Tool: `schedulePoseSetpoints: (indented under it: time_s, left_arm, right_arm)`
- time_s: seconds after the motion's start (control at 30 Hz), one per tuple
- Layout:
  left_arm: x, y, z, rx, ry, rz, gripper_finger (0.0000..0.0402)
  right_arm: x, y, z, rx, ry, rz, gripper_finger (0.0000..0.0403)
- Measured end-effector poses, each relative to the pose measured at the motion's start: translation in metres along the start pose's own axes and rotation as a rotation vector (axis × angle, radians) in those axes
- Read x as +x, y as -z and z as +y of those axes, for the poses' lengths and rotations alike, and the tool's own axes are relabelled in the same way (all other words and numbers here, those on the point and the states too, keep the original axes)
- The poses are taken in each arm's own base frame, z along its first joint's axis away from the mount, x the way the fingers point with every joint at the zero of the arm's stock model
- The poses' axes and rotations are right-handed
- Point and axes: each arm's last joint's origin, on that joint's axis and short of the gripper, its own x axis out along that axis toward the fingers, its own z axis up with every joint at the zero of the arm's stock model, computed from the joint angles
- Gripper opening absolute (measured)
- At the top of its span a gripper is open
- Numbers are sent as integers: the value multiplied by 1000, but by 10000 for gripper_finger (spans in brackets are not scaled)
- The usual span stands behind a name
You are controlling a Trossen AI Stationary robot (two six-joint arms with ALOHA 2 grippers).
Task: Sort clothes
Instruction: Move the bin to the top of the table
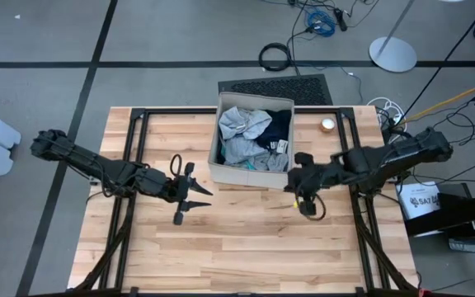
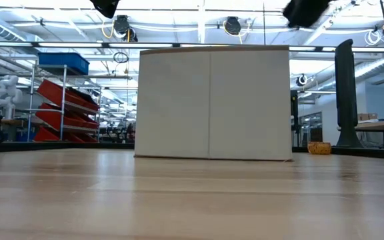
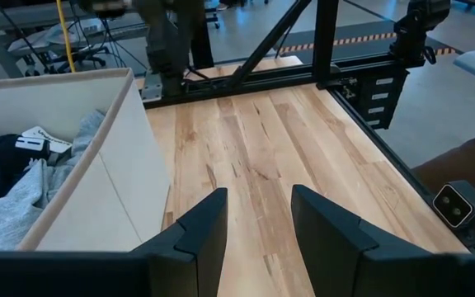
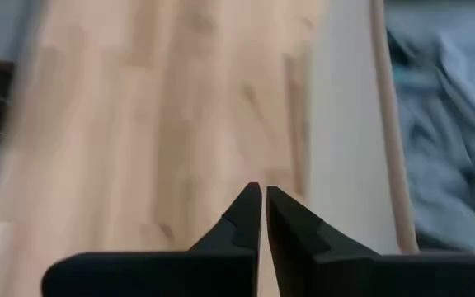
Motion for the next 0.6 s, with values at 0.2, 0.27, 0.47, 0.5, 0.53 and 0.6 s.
schedulePoseSetpoints:
  time_s: [0.2, 0.27, 0.47, 0.5, 0.53, 0.6]
  left_arm:
    - [0, 0, 0, 0, 0, 0, 145]
    - [0, 0, 0, 0, 0, -1, 145]
    - [0, 0, 0, 0, 0, -1, 145]
    - [0, 0, 0, -1, 0, -1, 145]
    - [0, 0, 0, 0, 0, 0, 145]
    - [0, 0, 0, 0, 0, 0, 145]
  right_arm:
    - [26, 28, 0, 46, 128, 56, 1]
    - [33, 33, 0, 64, 131, 48, 1]
    - [47, 49, -5, 81, 243, 47, 0]
    - [48, 51, -5, 79, 257, 43, 0]
    - [49, 51, -5, 78, 264, 38, 0]
    - [50, 49, -5, 71, 257, 16, 0]
